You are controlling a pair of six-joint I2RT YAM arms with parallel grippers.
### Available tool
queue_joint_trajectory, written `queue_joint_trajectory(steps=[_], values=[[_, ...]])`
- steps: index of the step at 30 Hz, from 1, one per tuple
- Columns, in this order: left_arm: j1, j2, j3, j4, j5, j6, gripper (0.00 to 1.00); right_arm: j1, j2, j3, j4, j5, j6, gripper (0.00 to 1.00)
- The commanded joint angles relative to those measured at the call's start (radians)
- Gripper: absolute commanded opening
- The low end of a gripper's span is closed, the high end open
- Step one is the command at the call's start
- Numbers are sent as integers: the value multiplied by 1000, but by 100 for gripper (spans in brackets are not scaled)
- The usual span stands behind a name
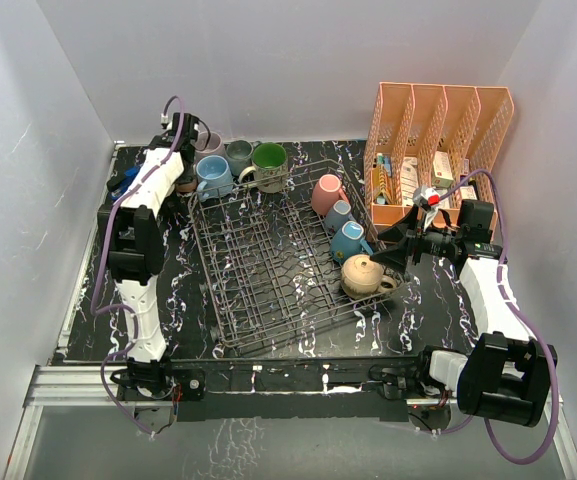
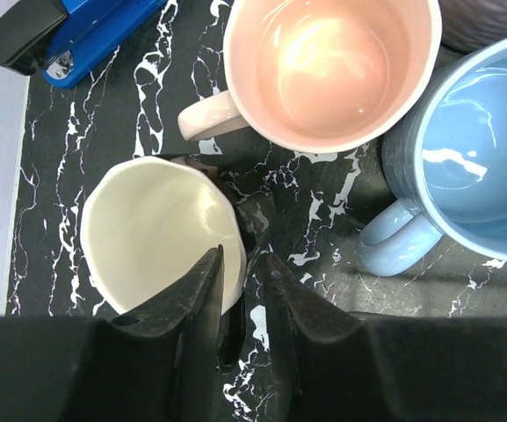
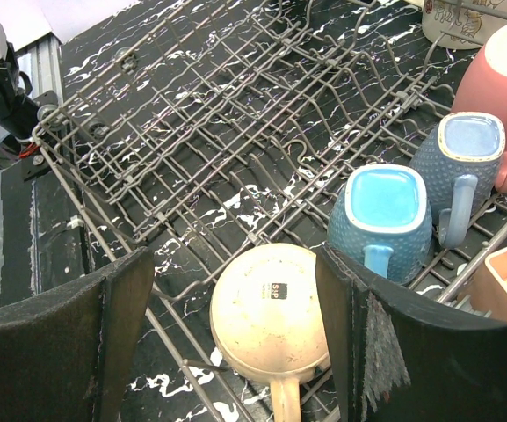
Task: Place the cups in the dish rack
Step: Pick up the cup at the center of the board.
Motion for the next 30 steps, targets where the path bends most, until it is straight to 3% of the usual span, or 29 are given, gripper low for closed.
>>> queue_joint_trajectory(steps=[1, 13, 18, 30], values=[[11, 11, -12, 17, 4, 1, 22, -4, 2, 5, 30, -3, -22, 76], [65, 36, -26, -14, 97, -43, 15, -4, 11, 7, 25, 7, -29, 76], [82, 18, -41, -11, 127, -50, 0, -4, 15, 7, 23, 8, -33, 76], [108, -201, -206, 75, 108, -50, 0, -4, 22, 8, 16, 7, -40, 76]])
